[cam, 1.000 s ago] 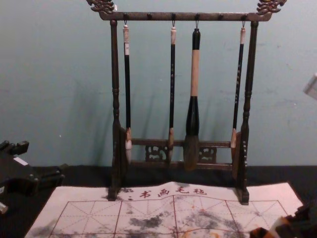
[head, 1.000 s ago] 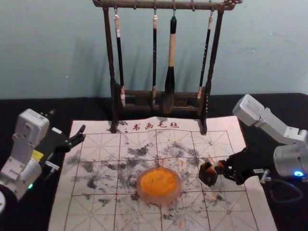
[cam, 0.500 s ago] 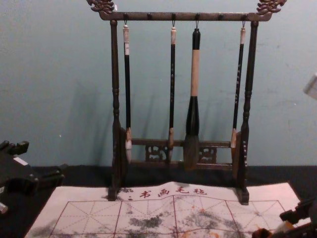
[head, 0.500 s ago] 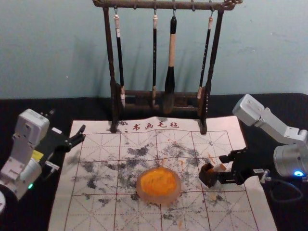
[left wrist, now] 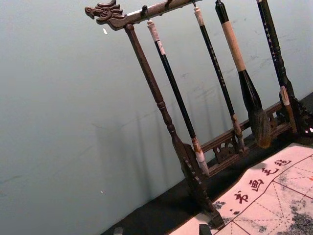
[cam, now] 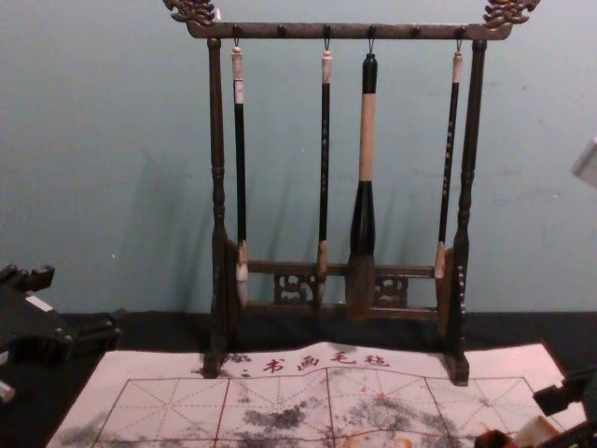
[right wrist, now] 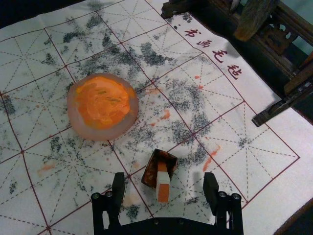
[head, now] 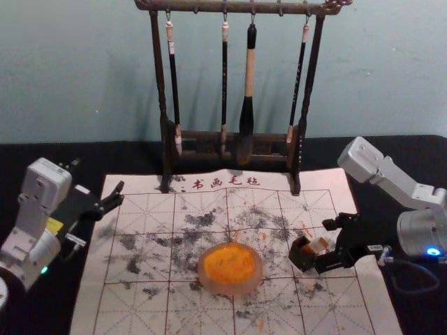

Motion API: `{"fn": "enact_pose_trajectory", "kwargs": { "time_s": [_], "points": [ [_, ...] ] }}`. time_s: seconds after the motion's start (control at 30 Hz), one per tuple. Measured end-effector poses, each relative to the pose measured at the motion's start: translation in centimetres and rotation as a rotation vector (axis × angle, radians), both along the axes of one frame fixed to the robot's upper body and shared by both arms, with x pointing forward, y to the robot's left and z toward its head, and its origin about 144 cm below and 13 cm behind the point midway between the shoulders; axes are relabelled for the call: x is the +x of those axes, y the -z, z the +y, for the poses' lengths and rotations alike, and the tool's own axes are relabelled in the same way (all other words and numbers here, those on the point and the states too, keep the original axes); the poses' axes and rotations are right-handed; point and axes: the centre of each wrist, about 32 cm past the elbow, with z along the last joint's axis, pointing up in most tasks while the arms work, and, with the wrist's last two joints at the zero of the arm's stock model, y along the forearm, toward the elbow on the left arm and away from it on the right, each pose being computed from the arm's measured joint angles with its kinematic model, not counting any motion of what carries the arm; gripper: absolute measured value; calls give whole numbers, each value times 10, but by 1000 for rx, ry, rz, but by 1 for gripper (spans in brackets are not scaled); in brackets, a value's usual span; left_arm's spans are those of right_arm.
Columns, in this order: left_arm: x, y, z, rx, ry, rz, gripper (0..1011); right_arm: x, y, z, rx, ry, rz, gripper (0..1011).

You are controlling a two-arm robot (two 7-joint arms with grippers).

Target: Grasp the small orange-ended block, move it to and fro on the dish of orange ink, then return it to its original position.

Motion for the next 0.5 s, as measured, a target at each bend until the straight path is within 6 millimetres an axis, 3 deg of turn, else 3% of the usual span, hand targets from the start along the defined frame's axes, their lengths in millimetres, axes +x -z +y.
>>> {"fn": "enact_pose_trajectory", "kwargs": {
  "time_s": [0.27, 0.5],
  "points": [
    [0, 0, 0, 0, 0, 0, 1001, -5, -2, 3, -1, -4, -48, 1002],
    [0, 0, 0, 0, 0, 0, 1001, -20, 1, 1, 100, 115, -200, 1003]
  ]
}}
